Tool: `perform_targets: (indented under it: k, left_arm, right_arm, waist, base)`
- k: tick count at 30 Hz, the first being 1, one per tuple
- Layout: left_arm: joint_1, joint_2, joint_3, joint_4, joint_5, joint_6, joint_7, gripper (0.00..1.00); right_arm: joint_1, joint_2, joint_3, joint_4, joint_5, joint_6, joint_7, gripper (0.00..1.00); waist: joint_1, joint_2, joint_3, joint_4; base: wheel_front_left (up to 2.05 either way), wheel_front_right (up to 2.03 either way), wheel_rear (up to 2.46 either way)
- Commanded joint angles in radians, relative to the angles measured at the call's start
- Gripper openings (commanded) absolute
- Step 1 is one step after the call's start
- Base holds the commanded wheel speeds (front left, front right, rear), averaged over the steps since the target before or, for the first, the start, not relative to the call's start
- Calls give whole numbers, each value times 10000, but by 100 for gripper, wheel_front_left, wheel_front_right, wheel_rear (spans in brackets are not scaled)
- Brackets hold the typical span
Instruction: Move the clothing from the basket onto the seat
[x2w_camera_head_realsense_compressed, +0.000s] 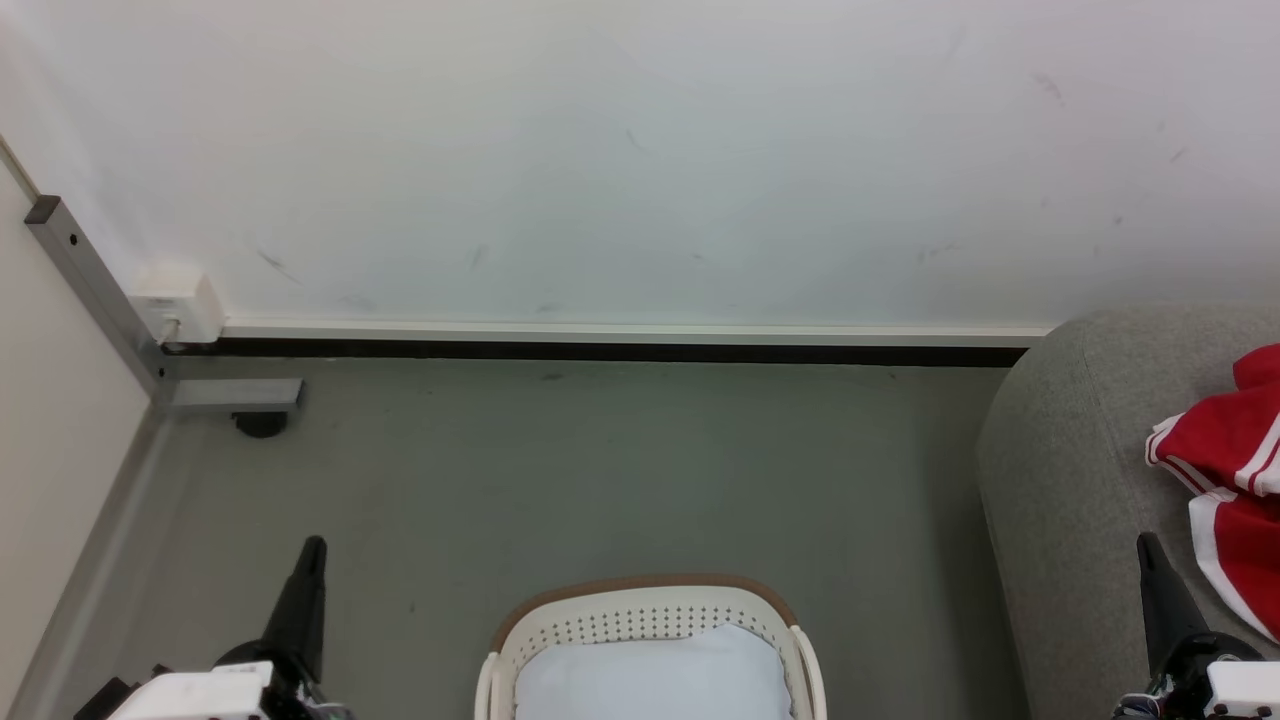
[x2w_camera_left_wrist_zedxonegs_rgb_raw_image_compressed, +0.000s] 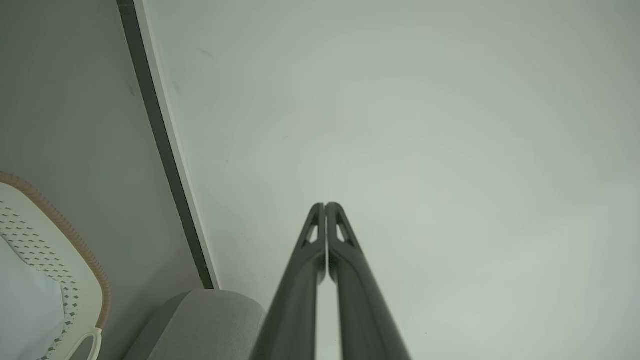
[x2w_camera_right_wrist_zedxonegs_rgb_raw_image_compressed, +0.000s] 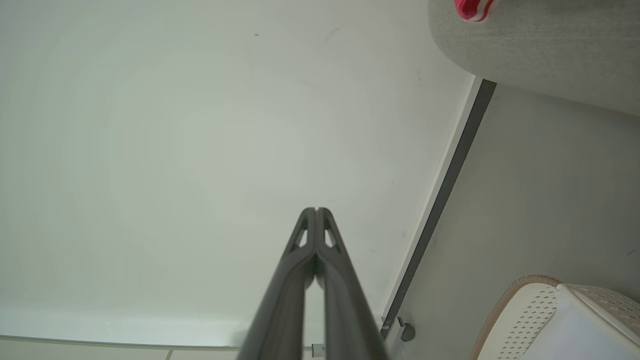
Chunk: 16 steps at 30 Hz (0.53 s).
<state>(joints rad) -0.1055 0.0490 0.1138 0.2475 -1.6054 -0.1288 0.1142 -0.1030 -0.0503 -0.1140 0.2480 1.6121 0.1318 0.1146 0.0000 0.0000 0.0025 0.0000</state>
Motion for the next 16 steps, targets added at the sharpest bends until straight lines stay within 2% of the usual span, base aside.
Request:
perform_targets:
  k: [1, 16]
  left_arm:
    - [-90, 18, 26, -27, -131, -36, 38, 0]
    - [-89, 18, 26, -28, -131, -36, 37, 0]
  right_arm:
    - [-131, -4, -38, -43, 4, -21, 34, 0]
    - [-131, -3, -39, -44, 2, -21, 35, 0]
  waist:
    - [0, 0, 0, 0]
    - [0, 0, 0, 0]
  base:
    - [0, 0, 0]
    - [0, 0, 0]
